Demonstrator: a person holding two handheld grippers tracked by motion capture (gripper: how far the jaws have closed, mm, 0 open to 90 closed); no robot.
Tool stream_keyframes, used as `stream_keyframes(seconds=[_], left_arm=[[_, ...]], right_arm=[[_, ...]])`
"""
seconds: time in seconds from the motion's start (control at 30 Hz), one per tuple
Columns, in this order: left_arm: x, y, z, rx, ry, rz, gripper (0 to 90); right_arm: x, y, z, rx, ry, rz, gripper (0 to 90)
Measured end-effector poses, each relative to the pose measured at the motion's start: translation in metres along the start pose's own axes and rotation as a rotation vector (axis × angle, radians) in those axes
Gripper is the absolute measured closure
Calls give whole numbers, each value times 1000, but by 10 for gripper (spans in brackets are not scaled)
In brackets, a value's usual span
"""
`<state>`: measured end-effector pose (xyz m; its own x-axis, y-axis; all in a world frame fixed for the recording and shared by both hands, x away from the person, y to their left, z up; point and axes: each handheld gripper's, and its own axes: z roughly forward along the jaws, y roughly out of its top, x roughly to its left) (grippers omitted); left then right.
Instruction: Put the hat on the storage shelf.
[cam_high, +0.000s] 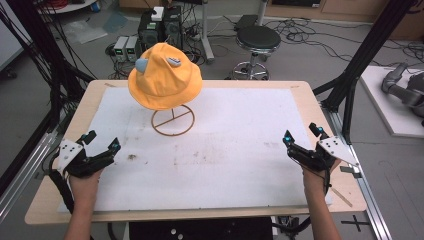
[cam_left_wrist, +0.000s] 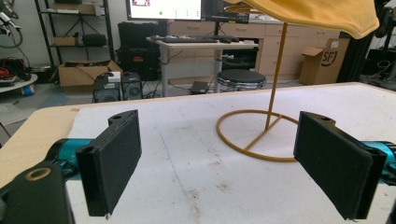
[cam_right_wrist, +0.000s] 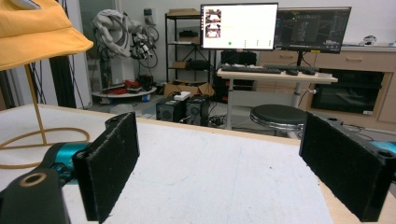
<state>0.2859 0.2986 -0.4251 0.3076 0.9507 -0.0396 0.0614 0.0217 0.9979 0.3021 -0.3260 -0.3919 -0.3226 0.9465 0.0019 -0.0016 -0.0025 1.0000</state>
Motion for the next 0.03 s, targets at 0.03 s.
stream_keyframes(seconds=[0.03], left_arm=[[0,0,0,4,0,4,154]], right_arm=[[0,0,0,0,0,0,120]])
